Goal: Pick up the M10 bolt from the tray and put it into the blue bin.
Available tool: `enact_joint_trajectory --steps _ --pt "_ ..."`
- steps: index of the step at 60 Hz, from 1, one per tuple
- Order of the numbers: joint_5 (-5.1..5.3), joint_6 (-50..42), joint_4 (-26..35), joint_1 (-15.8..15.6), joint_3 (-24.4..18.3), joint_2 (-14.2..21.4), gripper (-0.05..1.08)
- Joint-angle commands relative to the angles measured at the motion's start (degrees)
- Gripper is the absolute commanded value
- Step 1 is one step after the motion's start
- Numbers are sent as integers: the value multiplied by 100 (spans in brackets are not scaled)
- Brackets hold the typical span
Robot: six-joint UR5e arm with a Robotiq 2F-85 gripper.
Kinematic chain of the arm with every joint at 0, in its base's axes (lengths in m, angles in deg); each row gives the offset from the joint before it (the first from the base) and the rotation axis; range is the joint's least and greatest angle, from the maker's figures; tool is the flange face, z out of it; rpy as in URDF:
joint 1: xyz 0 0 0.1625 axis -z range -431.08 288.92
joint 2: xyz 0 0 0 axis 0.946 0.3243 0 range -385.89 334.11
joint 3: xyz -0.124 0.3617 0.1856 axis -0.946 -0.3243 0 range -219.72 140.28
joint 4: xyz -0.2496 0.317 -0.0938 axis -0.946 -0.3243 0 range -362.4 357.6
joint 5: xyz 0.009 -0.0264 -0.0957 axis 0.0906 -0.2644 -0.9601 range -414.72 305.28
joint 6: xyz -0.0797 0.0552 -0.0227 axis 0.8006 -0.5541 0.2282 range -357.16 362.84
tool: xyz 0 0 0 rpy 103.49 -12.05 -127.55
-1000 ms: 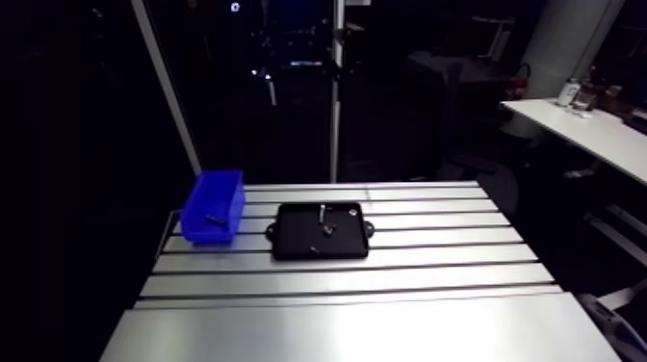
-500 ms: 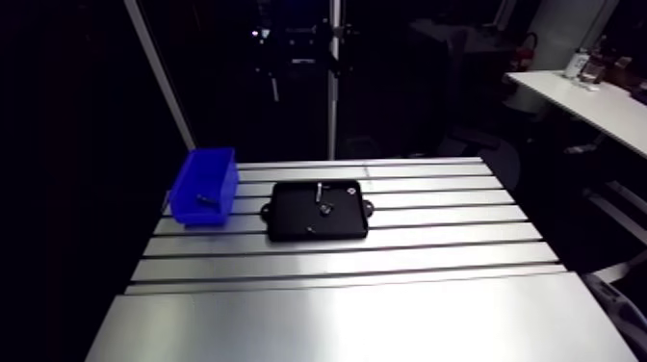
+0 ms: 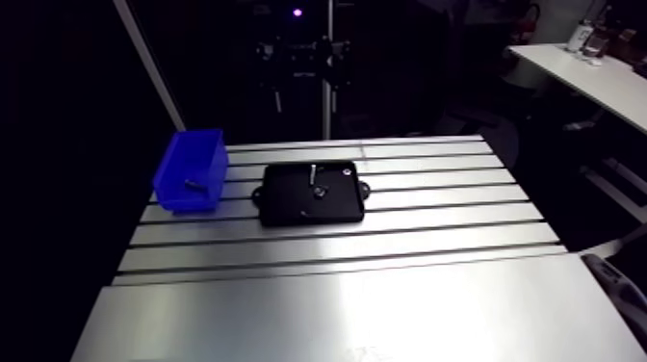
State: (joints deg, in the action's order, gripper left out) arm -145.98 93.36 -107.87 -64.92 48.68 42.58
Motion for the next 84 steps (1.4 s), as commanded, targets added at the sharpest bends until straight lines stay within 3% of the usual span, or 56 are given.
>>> enact_joint_trajectory --steps 1,8,12,20,64,84 --pt "8 5 -246 95 178 -159 21" --pt "8 5 -341 98 215 -239 26" --pt "8 5 -431 105 250 -325 37" --pt "8 5 -512 98 259 -432 46" --pt "8 5 -862 88 410 -822 58" --pt "17 5 -1003 62 420 -996 58"
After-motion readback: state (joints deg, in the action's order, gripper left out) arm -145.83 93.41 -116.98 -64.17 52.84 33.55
